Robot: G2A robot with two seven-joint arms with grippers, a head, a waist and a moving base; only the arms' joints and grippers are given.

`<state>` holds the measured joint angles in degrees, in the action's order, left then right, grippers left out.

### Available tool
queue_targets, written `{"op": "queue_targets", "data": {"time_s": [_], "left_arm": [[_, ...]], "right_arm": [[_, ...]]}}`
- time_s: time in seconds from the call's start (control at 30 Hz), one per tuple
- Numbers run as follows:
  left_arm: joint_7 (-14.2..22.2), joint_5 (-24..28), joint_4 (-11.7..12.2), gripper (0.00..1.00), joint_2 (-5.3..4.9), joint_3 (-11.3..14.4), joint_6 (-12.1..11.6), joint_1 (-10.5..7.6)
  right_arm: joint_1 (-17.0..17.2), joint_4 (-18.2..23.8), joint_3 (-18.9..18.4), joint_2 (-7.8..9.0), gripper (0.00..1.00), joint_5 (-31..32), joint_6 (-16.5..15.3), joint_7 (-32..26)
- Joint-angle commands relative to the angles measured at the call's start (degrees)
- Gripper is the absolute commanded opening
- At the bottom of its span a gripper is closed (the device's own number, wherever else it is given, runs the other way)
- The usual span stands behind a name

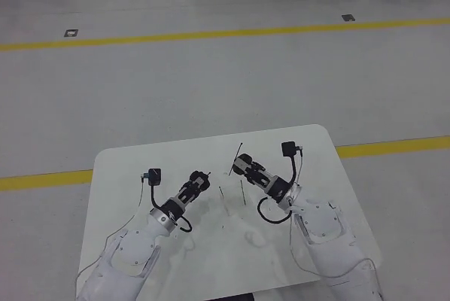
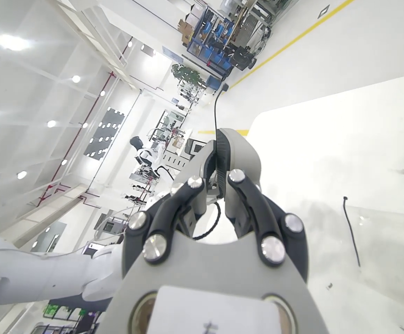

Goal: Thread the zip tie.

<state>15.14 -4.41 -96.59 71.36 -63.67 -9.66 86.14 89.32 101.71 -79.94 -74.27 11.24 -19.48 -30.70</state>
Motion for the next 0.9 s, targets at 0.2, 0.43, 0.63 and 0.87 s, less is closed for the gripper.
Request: {"op": "queue_targets", "data": {"time_s": [0.2, 0.43, 0.63, 0.87], "left_arm": [[-0.02, -0.18, -0.02, 0.0, -0.01, -0.01, -0.15, -0.02], [-0.25, 0.07, 0.13, 0.0, -0.01, 0.18, -0.04, -0.03], [0.08, 1.1, -1.73, 0.0, -0.33, -0.3, 1.23, 1.64], [0.92, 1.96, -3.45, 0.0, -0.71, -0.8, 2.83, 3.07]], "right_arm": [[-0.04, -0.01, 0.05, 0.04, 0.0, -0.02, 0.0, 0.06], [-0.07, -0.22, 0.31, 0.1, 0.0, 4.04, 0.0, 3.0], [-0.27, -1.25, 3.27, 0.26, 0.0, 9.06, 0.0, 9.81], [-1.72, -2.57, 6.96, 1.01, 0.0, 10.09, 0.0, 13.22]]}}
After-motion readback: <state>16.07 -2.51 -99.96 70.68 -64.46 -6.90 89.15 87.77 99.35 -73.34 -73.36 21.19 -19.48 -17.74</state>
